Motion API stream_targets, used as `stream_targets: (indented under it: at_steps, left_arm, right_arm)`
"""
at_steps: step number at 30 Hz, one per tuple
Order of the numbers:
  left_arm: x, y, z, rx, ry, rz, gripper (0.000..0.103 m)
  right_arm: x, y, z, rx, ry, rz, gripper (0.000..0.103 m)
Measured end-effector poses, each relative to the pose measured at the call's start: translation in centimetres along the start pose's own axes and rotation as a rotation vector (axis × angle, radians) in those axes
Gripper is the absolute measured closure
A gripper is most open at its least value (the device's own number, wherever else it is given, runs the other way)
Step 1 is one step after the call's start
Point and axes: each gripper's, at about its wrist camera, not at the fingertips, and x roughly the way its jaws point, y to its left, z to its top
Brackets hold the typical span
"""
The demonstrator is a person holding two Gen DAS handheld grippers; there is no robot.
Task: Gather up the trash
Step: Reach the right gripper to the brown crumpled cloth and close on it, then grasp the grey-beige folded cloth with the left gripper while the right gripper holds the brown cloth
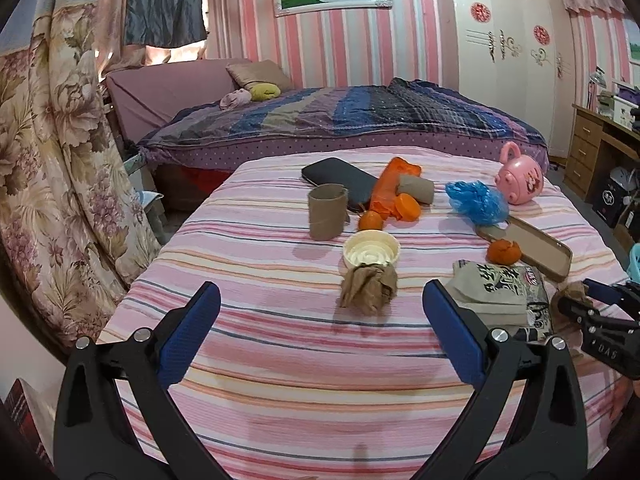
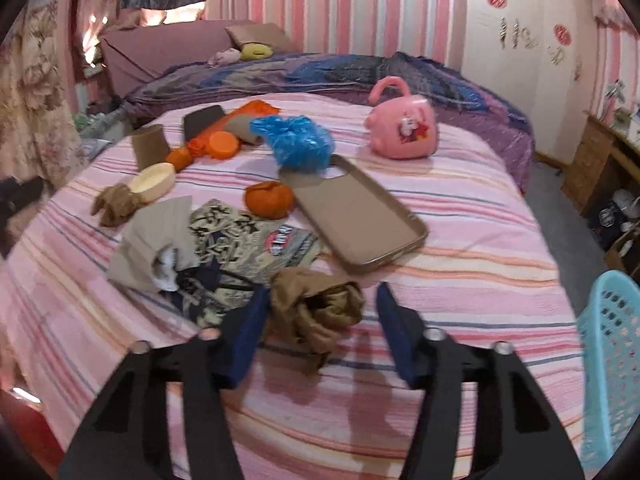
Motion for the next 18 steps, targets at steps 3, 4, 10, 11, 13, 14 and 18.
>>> stream_targets:
  at_steps: [3, 4, 10, 11, 13, 14, 18]
  left_arm:
    - [0.5, -1.0, -0.1, -0.007, 0.03, -0.041, 0.005]
    - [0.7, -1.5, -0.1, -0.007, 0.042, -0.055, 0.005]
    - [2.3, -4.5, -0.5, 0.0, 0.102, -0.13, 0.005]
    - [2.6, -4.9, -0.5, -0.006, 0.115, -0.144, 0.005]
    - [3.6, -5.8, -0.6, -0.024, 0.146, -0.169, 0.005]
    - [4.2, -6.3, -0.6, -0.031, 0.164, -0.184, 0.005]
    - [5.6, -8.4, -0.8, -0.015, 0.199, -0.192, 0.005]
  right_arm:
    - [-0.3, -0.1, 0.0, -0.005, -0.001, 0.028, 0.059]
    - [-0.5, -0.3, 0.0, -0.009, -0.008, 0.029, 0.059]
    - [-2.2, -2.4, 0.6, -0.01, -0.061, -0.028, 0.059]
    - [-2.3, -2.9, 0.7, -0.007, -0.066, -0.037, 0.059]
    - [-2.6, -4.0, 0.8, 0.008, -0.072, -0.05, 0.059]
    - [-2.7, -4.5, 0.8, 0.017, -0.074, -0.055, 0.059]
    - [-3.2, -6.6, 1.0, 0.059, -0.085, -0.071, 0.059]
